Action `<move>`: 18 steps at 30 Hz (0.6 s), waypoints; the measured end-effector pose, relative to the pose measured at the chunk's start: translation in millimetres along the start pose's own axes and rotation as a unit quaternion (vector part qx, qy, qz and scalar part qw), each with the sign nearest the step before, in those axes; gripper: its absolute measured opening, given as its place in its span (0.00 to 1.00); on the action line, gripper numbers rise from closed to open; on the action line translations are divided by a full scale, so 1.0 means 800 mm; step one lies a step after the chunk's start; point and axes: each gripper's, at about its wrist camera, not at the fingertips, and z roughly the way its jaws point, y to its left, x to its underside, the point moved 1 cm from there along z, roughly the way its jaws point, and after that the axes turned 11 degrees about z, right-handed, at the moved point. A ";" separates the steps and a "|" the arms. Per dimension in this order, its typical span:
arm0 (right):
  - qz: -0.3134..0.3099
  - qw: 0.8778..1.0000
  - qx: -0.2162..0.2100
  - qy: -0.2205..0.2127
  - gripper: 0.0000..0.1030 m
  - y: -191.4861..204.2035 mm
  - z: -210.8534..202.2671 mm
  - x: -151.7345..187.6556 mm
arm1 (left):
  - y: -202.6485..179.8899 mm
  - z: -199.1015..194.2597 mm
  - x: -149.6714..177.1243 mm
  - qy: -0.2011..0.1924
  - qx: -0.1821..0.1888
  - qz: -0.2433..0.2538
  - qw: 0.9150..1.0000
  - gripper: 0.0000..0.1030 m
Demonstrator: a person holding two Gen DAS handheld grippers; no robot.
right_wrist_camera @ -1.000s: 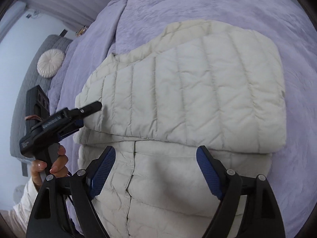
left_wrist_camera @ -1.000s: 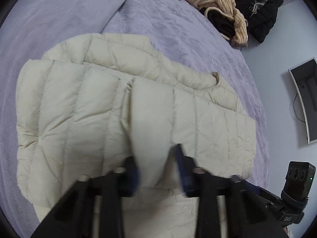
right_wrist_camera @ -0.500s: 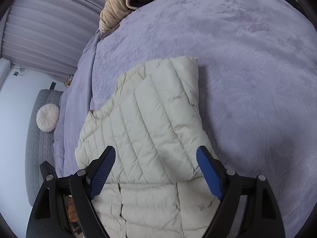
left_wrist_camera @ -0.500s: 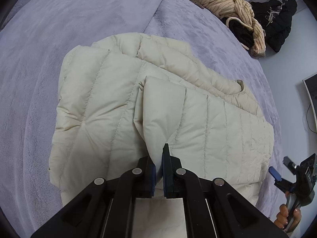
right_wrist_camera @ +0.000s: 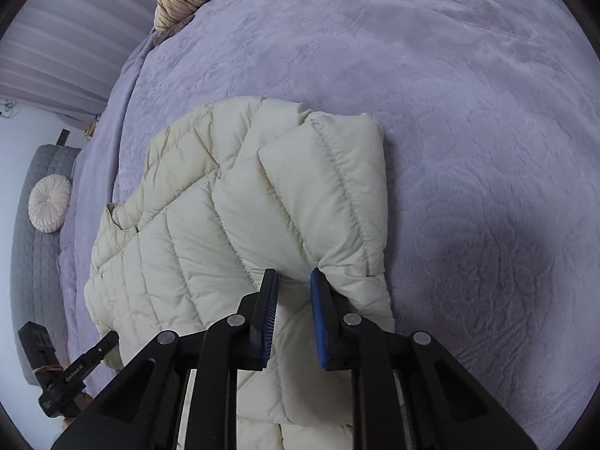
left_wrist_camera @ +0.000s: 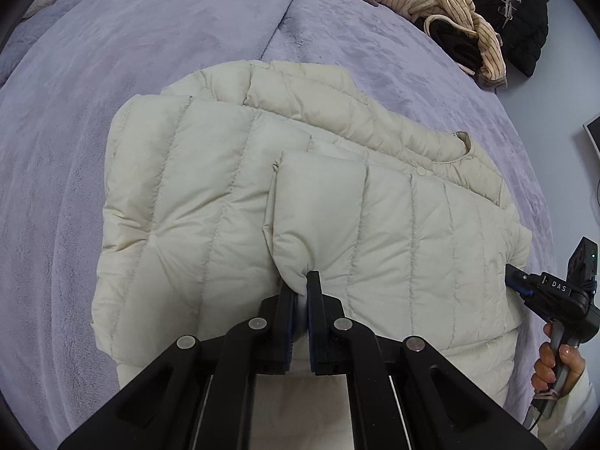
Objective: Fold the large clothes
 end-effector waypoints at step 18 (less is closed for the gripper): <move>-0.044 0.998 -0.031 -0.021 0.18 0.040 -0.032 0.024 | -0.009 -0.055 -0.024 -0.050 -0.014 0.040 0.998 0.06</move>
